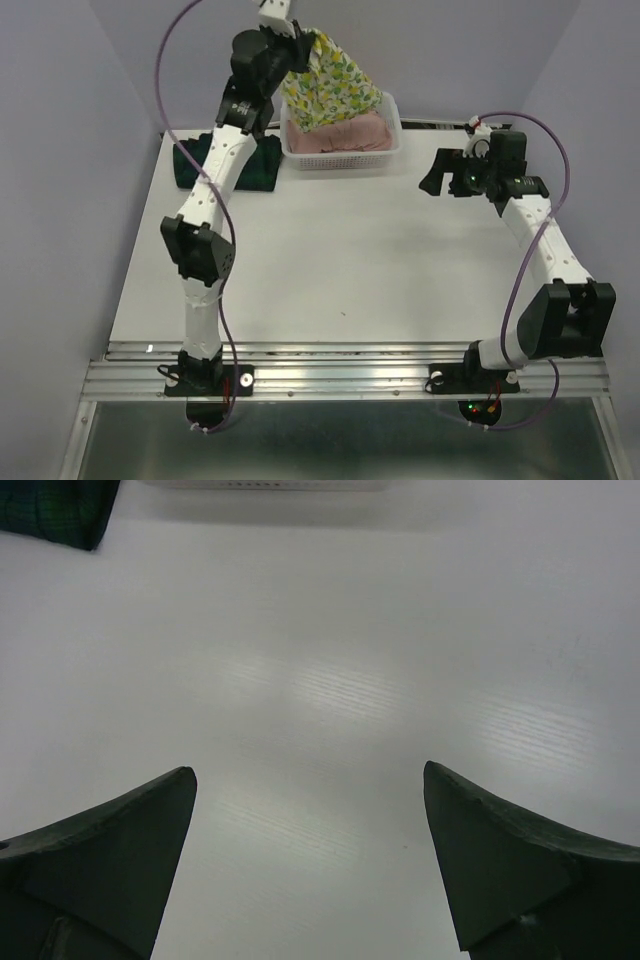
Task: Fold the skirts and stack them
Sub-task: Move the skirt to the center of the board
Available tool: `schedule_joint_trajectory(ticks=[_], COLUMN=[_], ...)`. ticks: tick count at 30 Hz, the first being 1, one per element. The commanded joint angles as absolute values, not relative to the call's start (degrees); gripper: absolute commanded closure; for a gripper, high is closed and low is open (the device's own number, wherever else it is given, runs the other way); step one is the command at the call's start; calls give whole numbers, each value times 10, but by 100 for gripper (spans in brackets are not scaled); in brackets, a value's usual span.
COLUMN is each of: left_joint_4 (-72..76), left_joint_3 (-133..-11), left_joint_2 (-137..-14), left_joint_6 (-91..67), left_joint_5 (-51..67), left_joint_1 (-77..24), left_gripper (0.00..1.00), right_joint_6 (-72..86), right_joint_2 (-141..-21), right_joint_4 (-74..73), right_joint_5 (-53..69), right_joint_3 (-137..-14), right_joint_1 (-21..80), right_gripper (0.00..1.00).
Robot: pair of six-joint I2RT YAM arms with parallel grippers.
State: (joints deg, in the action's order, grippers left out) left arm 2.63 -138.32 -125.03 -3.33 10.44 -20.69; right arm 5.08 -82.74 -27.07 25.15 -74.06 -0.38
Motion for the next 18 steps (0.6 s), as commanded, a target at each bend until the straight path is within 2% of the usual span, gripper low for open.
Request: schedule_joint_trajectory(ticks=[1, 8, 15, 18], left_joint_4=[41, -46, -90, -105], left_joint_3=[-1402, -1316, -1000, -910], left_joint_2=[-1110, -981, -795, -732], left_joint_6=[-47, -58, -32, -15], left_joint_5=[147, 208, 236, 234], left_joint_1=[-215, -224, -253, -284], left_gripper=[100, 100, 100, 100], right_joint_6=[22, -23, -90, -108], right_joint_2=[-795, -766, -743, -736], right_joint_4=[-292, -339, -400, -429], right_joint_5=[284, 314, 333, 344], right_joint_3=[-766, -764, -741, -732], right_joint_1=[-2, -2, -2, -2], right_gripper=[0, 0, 0, 0])
